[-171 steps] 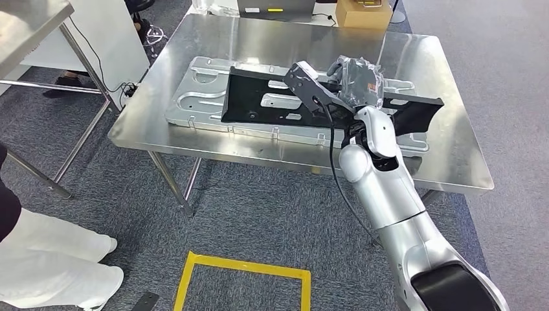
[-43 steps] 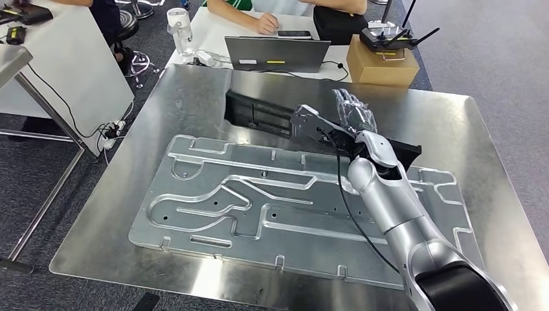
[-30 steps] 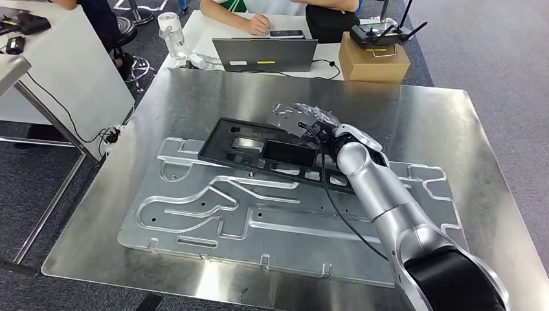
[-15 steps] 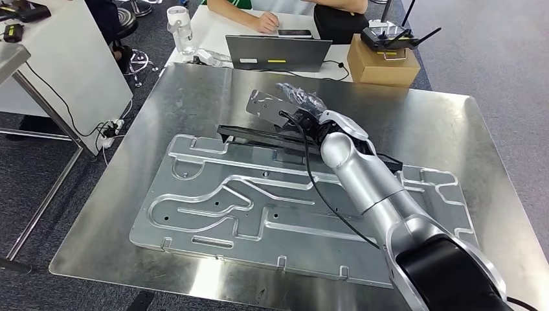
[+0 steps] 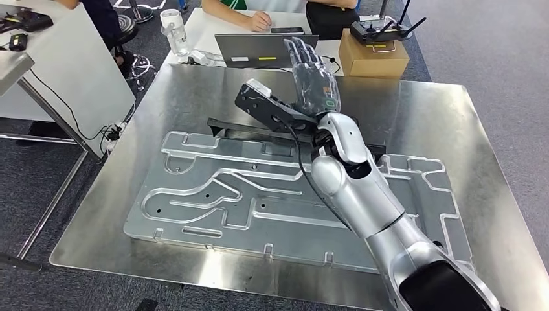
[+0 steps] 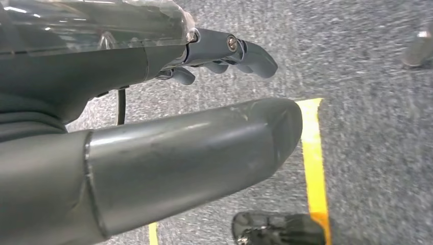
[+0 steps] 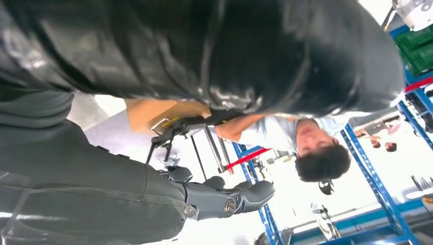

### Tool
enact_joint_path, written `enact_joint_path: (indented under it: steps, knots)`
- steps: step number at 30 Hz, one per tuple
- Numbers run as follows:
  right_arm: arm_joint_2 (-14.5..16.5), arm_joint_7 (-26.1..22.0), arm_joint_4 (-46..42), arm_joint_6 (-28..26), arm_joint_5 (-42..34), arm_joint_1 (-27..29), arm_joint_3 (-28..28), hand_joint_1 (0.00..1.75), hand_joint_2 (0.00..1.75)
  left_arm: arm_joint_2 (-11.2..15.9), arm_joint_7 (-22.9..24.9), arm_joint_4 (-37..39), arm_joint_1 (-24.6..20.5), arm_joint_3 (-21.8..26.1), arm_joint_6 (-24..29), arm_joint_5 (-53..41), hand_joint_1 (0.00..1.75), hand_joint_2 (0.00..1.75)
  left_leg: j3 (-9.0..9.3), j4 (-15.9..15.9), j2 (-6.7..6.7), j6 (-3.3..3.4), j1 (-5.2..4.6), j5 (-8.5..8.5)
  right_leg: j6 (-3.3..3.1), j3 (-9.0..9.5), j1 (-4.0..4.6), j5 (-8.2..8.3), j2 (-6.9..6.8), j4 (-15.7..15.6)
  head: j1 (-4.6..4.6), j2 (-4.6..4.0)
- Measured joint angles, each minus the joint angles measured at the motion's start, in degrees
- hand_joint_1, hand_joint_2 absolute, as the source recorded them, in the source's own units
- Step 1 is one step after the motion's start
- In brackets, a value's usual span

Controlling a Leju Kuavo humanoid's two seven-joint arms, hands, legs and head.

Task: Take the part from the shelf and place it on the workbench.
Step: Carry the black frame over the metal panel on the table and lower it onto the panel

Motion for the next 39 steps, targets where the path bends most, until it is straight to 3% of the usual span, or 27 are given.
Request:
enact_joint_path:
  steps: [1, 4, 5, 8, 9, 11, 13, 14, 15, 16, 18, 20, 21, 23, 24, 25, 27, 28, 29, 30, 31, 32, 33, 34, 36, 37, 39]
  knots:
    - [-0.2, 0.1, -1.2, -0.7, 0.6, 1.1, 0.0, 0.0, 0.0, 0.0, 0.0, 0.0, 0.1, 0.0, 0.2, 0.0, 0.0, 0.0, 1.5, -1.7, 0.02, -0.17, 0.08, 0.77, 0.18, -0.66, -0.09, 0.28, 0.0, 0.4, -0.01, 0.0]
    - [-0.8, 0.4, -5.2, -2.8, 2.2, 4.2, 0.0, 0.0, 0.0, 0.0, -0.2, 0.0, 0.0, 0.0, 0.5, 0.0, 0.0, 0.0, 8.33, -12.4, -0.1, -0.21, 0.23, 3.86, 1.02, -2.52, -0.25, 0.98, 0.07, 1.9, -0.03, 0.0]
    - [-1.1, 0.3, -6.6, -3.4, 2.4, 5.2, 0.0, 0.0, 0.0, 0.0, -0.2, 0.0, 0.0, 0.0, 0.4, 0.0, 0.0, 0.0, 9.23, -14.2, -0.2, 0.09, 0.15, 4.29, 1.36, -2.84, -0.18, 1.25, 0.1, 2.2, -0.05, 0.0]
    - [-1.8, 0.0, -10.2, -5.3, 2.6, 8.5, -0.3, 0.0, 0.0, 0.0, -0.1, 0.0, 0.2, 0.0, 0.2, 0.3, 0.0, 0.0, 8.71, -14.4, -0.28, 1.5, -0.05, 5.51, 2.34, -2.99, -0.03, 2.42, 0.23, 1.8, -0.06, 0.0]
    - [-2.1, -0.2, -11.4, -5.9, 2.6, 9.8, -0.6, 0.0, 0.0, 0.0, -0.1, 0.0, 0.2, 0.0, 0.2, 0.4, 0.0, 0.0, 8.36, -14.5, -0.17, 2.01, 0.03, 6.15, 2.65, -3.22, -0.09, 2.0, 0.29, 2.0, -0.02, 0.0]
    - [-2.8, -0.6, -13.7, -7.1, 2.6, 12.4, -1.2, 0.0, 0.0, 0.0, -0.1, 0.1, 0.2, 0.0, 0.2, 0.6, 0.0, 0.0, 7.02, -14.8, 0.14, 2.95, 0.27, 7.7, 3.26, -4.55, -0.32, -2.27, 0.37, 5.3, 0.06, 0.0]
    - [-3.2, -0.7, -15.4, -7.4, 2.6, 14.0, -1.6, 0.0, 0.0, 0.0, 0.0, 0.1, 0.3, 0.0, 0.3, 0.6, 0.0, 0.0, 5.27, -14.8, 0.37, 3.32, 0.2, 9.06, 3.77, -6.33, -0.5, -8.45, 0.38, 12.6, 0.11, 0.0]
    - [-3.4, -0.7, -15.9, -7.5, 2.6, 14.7, -1.7, 0.0, 0.0, 0.0, 0.0, 0.1, 0.3, 0.0, 0.3, 0.6, 0.0, 0.0, 4.4, -14.7, 0.47, 3.3, 0.16, 9.68, 3.91, -6.73, -0.57, -10.16, 0.38, 15.9, 0.11, 0.0]
    - [-3.5, -0.7, -16.4, -7.5, 2.6, 15.2, -1.8, 0.0, 0.0, 0.0, 0.0, 0.1, 0.4, 0.0, 0.3, 0.6, 0.0, 0.0, 3.53, -14.7, 0.55, 3.23, 0.13, 10.3, 3.95, -6.33, -0.62, -10.61, 0.38, 17.8, 0.11, 0.0]
    - [-3.6, -0.7, -16.8, -7.5, 2.6, 15.7, -1.9, 0.0, 0.0, 0.0, 0.0, 0.1, 0.4, 0.0, 0.3, 0.6, 0.0, 0.0, 2.73, -14.7, 0.59, 3.14, 0.11, 10.9, 3.88, -4.88, -0.64, -9.93, 0.38, 17.7, 0.11, 0.0]
    - [-3.8, -0.7, -17.7, -7.5, 2.6, 16.1, -1.9, 0.0, 0.0, 0.0, 0.0, 0.1, 0.3, 0.0, 0.3, 0.6, 0.0, 0.0, 1.42, -14.7, 0.62, 2.86, 0.07, 12.07, 3.29, 1.02, -0.55, -7.79, 0.42, 11.7, 0.1, 0.0]
    - [-3.8, -0.7, -18.6, -7.5, 2.6, 16.1, -2.0, 0.0, 0.0, -0.1, 0.0, 0.1, 0.3, 0.0, 0.3, 0.6, 0.0, 0.0, 0.75, -14.8, 0.58, 2.29, -0.01, 13.1, 2.54, 7.04, -0.15, -7.94, 0.42, 3.6, 0.07, 0.0]
    - [-3.8, -0.8, -18.9, -7.6, 2.6, 16.0, -2.1, 0.0, 0.0, -0.2, 0.0, 0.1, 0.3, 0.0, 0.3, 0.6, 0.0, 0.0, 0.72, -15.0, 0.58, 1.91, 0.07, 13.62, 2.25, 8.62, 0.13, -8.32, 0.43, 1.2, 0.07, 0.0]
    - [-3.8, -0.8, -19.2, -7.6, 2.6, 16.1, -2.3, 0.0, 0.0, -0.2, 0.0, 0.1, 0.4, 0.0, 0.3, 0.6, 0.0, 0.0, 0.83, -15.7, 0.59, 0.99, 0.17, 14.82, 1.74, 8.7, 0.37, -7.7, 0.38, -0.1, 0.07, 0.0]
    - [-3.8, -0.8, -19.3, -7.7, 2.6, 16.1, -2.3, 0.0, 0.0, -0.2, 0.0, 0.1, 0.4, 0.0, 0.3, 0.6, 0.0, 0.0, 0.64, -15.8, 0.55, 0.65, 0.23, 14.8, 1.35, 8.38, 0.3, -6.92, 0.26, -0.5, 0.09, 0.0]
    - [-3.8, -0.8, -19.4, -7.7, 2.6, 16.1, -2.3, 0.0, 0.0, -0.2, 0.0, 0.1, 0.4, 0.0, 0.2, 0.6, 0.0, 0.0, 0.2, -15.2, 0.51, 0.41, 0.19, 13.71, 0.85, 7.84, 0.13, -5.99, 0.15, -0.9, 0.03, 0.0]
    - [-3.8, -0.9, -19.6, -7.9, 2.6, 16.3, -2.4, 0.0, 0.0, -0.2, 0.0, 0.1, 0.5, 0.0, 0.3, 0.7, 0.0, 0.0, -1.16, -10.8, 0.43, 0.22, 0.27, 8.09, 0.1, 6.28, -0.08, -4.11, -0.02, -1.5, -0.08, 0.0]
    - [-3.7, -1.0, -19.7, -8.2, 2.6, 16.7, -2.4, 0.0, 0.0, -0.2, 0.0, 0.1, 0.5, 0.0, 0.3, 0.7, 0.0, 0.0, -1.84, -7.2, 0.43, 0.12, 0.27, 4.91, -0.11, 5.3, -0.03, -3.33, -0.01, -1.5, -0.12, 0.0]
    - [-3.7, -1.2, -19.9, -8.6, 2.6, 17.3, -2.4, 0.0, 0.0, -0.1, 0.0, 0.1, 0.5, 0.0, 0.3, 0.8, 0.0, 0.0, -2.27, -3.5, 0.43, -0.02, 0.29, 2.77, -0.16, 4.29, 0.07, -2.6, -0.07, -1.4, -0.13, 0.0]
    - [-3.8, -1.4, -20.3, -9.2, 2.6, 18.1, -2.5, 0.0, 0.0, -0.1, 0.0, 0.1, 0.4, 0.1, 0.3, 0.9, 0.0, 0.0, -2.29, -0.6, 0.43, -0.13, 0.28, 2.19, -0.12, 3.26, 0.15, -1.91, -0.14, -1.3, -0.13, 0.0]
    - [-3.8, -1.7, -20.7, -9.8, 2.6, 19.2, -2.6, 0.0, 0.0, 0.0, 0.0, 0.1, 0.5, 0.1, 0.4, 1.0, 0.0, 0.0, -1.61, 0.8, 0.43, -0.19, 0.27, 3.06, -0.06, 2.21, 0.22, -1.26, -0.22, -1.1, -0.13, 0.0]
    - [-3.8, -1.9, -21.3, -10.5, 2.7, 20.5, -2.8, 0.0, 0.0, 0.0, 0.0, 0.1, 0.5, 0.1, 0.4, 1.1, 0.0, 0.0, -0.03, 0.3, 0.44, -0.16, 0.27, 4.73, 0.06, 1.15, 0.27, -0.65, -0.29, -0.8, -0.13, 0.0]
    - [-3.8, -2.1, -22.0, -11.3, 2.7, 21.7, -3.0, 0.0, 0.0, 0.0, 0.0, 0.1, 0.5, 0.1, 0.4, 1.1, 0.0, 0.0, 2.58, -2.1, 0.43, -0.04, 0.27, 6.18, 0.23, 0.15, 0.28, -0.08, -0.33, -0.4, -0.13, 0.0]
    - [-3.9, -2.3, -22.8, -12.0, 2.8, 22.9, -3.2, 0.0, 0.0, 0.0, 0.1, 0.1, 0.4, 0.1, 0.5, 1.2, 0.0, 0.0, 6.17, -6.2, 0.42, 0.13, 0.16, 6.4, 0.42, -0.76, 0.39, 0.37, -0.34, 0.1, -0.14, 0.0]
    - [-4.0, -2.8, -24.7, -13.6, 2.9, 25.4, -3.8, 0.0, 0.0, 0.0, 0.0, 0.1, 0.3, 0.1, 0.7, 1.3, 0.0, 0.0, 11.97, -14.1, 0.35, 0.73, -0.15, 4.43, 0.93, -1.74, 0.54, 1.2, -0.42, 0.9, -0.13, 0.0]
    - [-4.1, -3.1, -25.6, -14.5, 2.9, 26.8, -4.2, 0.0, 0.0, 0.0, 0.0, 0.1, 0.3, 0.1, 0.8, 1.4, 0.0, 0.0, 13.33, -16.3, 0.31, 1.07, -0.36, 3.48, 1.22, -1.84, 0.56, 1.68, -0.5, 0.9, -0.14, 0.0]
    - [-4.2, -3.7, -27.2, -16.2, 3.0, 30.3, -5.0, 0.0, 0.0, 0.0, 0.0, 0.1, 0.5, 0.2, 1.1, 1.7, 0.0, 0.0, 13.07, -17.0, 0.46, 1.97, -0.37, 4.05, 1.88, -1.77, 0.44, 2.56, -0.55, 0.7, -0.13, 0.0]
